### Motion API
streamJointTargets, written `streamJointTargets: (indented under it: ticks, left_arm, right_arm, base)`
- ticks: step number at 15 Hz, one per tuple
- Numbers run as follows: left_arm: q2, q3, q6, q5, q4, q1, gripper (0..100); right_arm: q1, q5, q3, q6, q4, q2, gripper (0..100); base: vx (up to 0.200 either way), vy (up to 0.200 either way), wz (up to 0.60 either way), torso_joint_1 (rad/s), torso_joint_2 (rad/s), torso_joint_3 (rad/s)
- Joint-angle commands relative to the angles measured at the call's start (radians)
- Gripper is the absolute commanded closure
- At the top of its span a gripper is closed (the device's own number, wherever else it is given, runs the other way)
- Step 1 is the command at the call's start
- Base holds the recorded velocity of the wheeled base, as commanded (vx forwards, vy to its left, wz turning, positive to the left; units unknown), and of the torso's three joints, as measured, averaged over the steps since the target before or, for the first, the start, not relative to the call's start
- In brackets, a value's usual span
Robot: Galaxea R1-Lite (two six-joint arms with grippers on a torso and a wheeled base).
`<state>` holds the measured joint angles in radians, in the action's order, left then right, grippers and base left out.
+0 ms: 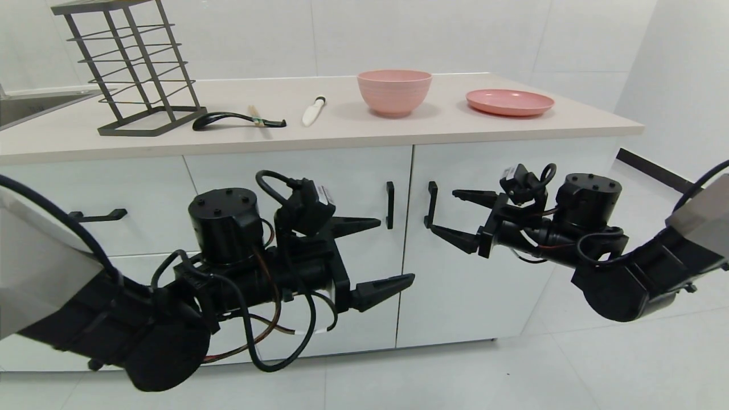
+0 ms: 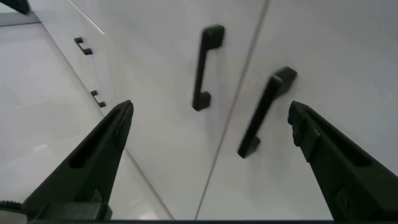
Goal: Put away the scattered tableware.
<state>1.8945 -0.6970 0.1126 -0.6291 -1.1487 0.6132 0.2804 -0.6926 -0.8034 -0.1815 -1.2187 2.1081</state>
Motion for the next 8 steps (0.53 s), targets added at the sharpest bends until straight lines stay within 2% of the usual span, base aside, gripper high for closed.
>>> streamJointTargets:
  ticks: [1,3,8]
  left_arm:
    - [0.075,-0.099,-0.001,0.006,0.037,0.005,0]
    - [0.098,-0.180,-0.001,0.059,0.119,0.014,0]
    - [0.115,-0.282,0.007,0.095,0.192,0.022,0]
  right_arm:
    - [-0.015,-0.004,-0.033,-0.003,-0.002,0.084,0]
    - [-0.018,-0.038,-0.076,-0.007,-0.002,0.119,0]
    - [-0.020,-0.110,-0.165,-0.007,-0.031,0.197,0]
  base:
    - [0.000,0.000,0.00,0.000,0.00,0.000]
    - [0.000,0.000,0.00,0.000,0.00,0.000]
    - [0.000,0.000,0.00,0.000,0.00,0.000]
